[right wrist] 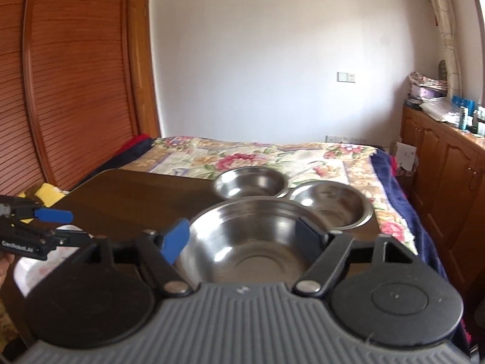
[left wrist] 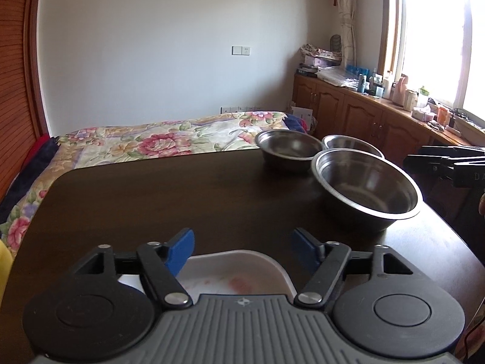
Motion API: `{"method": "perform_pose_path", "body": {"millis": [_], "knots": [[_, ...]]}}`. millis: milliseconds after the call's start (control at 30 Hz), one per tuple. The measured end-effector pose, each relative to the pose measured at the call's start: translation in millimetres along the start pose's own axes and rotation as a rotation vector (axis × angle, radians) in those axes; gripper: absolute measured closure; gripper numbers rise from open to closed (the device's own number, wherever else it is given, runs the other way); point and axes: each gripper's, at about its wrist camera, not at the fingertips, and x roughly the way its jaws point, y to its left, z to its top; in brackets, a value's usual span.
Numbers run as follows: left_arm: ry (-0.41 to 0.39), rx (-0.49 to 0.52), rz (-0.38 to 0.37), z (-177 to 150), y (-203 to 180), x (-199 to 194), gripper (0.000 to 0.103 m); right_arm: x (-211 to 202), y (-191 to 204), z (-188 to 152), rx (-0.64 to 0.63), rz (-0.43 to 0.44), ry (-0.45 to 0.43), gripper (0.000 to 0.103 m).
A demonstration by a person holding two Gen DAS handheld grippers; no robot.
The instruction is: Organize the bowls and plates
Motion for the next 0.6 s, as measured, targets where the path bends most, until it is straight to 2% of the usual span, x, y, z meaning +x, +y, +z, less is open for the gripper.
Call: {"method": "perform_pose_path", "body": {"millis": [167, 300, 467, 600], "knots": [[-0.012, 0.007, -0.016, 7, -20, 14, 0.009, 2, -28, -2, 0.028, -0.019, -0.006, 0.013], [-0.003, 0.009, -0.035, 13, -33, 26, 0.006, 8, -46, -5, 0.035, -0.049, -0.003, 0.000], [-0.002, 0.016, -0.051, 21, -51, 42, 0.005, 19, -62, -11, 0.013, -0.082, 0.001, 0.000], [0.000, 0.019, -0.047, 25, -62, 55, 0.005, 28, -76, -18, 0.051, -0.036, 0.023, 0.000]]}}
